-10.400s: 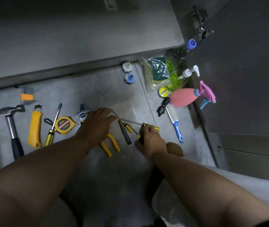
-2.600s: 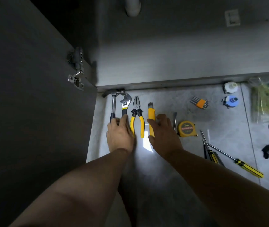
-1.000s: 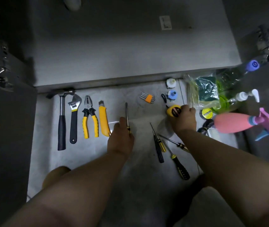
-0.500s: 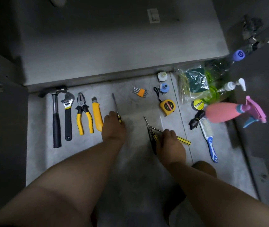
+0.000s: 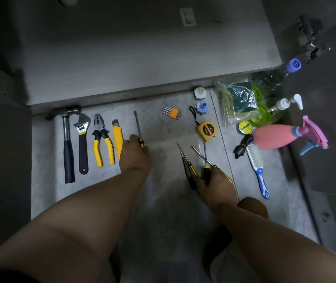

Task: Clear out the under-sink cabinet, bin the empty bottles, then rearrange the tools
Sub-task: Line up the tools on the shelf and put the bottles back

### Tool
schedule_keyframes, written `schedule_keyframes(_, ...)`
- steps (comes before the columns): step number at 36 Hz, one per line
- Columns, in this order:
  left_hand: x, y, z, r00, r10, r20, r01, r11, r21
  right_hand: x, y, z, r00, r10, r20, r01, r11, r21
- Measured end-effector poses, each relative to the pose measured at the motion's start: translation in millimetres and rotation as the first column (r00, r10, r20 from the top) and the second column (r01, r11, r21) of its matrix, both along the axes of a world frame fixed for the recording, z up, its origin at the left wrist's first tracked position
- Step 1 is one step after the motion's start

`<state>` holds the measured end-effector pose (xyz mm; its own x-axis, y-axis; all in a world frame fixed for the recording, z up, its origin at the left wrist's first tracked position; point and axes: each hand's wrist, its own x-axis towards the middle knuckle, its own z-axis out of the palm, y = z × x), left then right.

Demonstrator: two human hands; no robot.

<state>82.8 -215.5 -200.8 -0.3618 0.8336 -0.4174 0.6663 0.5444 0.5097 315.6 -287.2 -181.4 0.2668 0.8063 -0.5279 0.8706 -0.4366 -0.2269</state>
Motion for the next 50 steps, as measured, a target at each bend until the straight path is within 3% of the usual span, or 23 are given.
schedule_keyframes(5,-2,-3,5,1.000,-0.003,0.005,0.002,0.999,0.039,-26,24,0,0.948,0.052,-0.313,-0.038,0.998,0.052)
schedule_keyframes(8,-4,-6,9,1.000,0.020,-0.018,-0.017,0.988,0.156,-57,51,2,0.903,0.064,-0.425,-0.032,0.996,0.081)
schedule_keyframes(11,-6,-9,12,0.980,0.019,0.200,-0.039,0.994,0.098,-93,81,8,0.863,0.115,-0.492,-0.076,0.992,0.098)
schedule_keyframes(12,-7,-8,14,0.936,0.077,0.344,-0.092,0.995,0.028,-105,89,10,0.849,0.123,-0.514,-0.090,0.992,0.087)
schedule_keyframes(14,-11,-4,18,0.749,0.287,0.597,-0.258,0.956,-0.137,-125,103,13,0.836,0.147,-0.528,-0.134,0.989,0.063)
schedule_keyframes(16,-21,0,19,0.602,0.382,0.701,-0.330,0.919,-0.218,-138,111,14,0.804,0.138,-0.579,-0.161,0.987,0.012)
schedule_keyframes(18,-32,2,18,0.551,0.386,0.740,-0.307,0.918,-0.251,-144,110,12,0.738,0.071,-0.671,-0.136,0.990,-0.045)
schedule_keyframes(21,-45,5,12,0.647,0.361,0.672,-0.303,0.930,-0.207,-145,104,4,0.709,-0.023,-0.705,-0.045,0.996,-0.077)
schedule_keyframes(24,-55,8,4,0.920,0.197,0.338,-0.198,0.980,-0.033,-146,98,-4,0.825,0.084,-0.559,-0.077,0.996,0.036)
schedule_keyframes(26,-58,11,2,0.977,0.116,0.181,-0.116,0.993,-0.012,-148,96,-10,0.880,0.118,-0.460,-0.118,0.993,0.030)
schedule_keyframes(31,-49,21,5,0.999,0.046,-0.026,-0.048,0.995,-0.088,-157,94,-20,0.945,0.147,-0.292,-0.168,0.985,-0.046)
schedule_keyframes(43,-26,9,8,0.998,-0.037,0.042,0.042,0.990,-0.132,-146,99,-18,0.975,0.152,-0.164,-0.149,0.988,0.031)
schedule_keyframes(50,-21,-1,4,1.000,-0.016,0.016,0.018,0.989,-0.147,-143,93,-17,0.951,0.232,-0.206,-0.213,0.971,0.110)
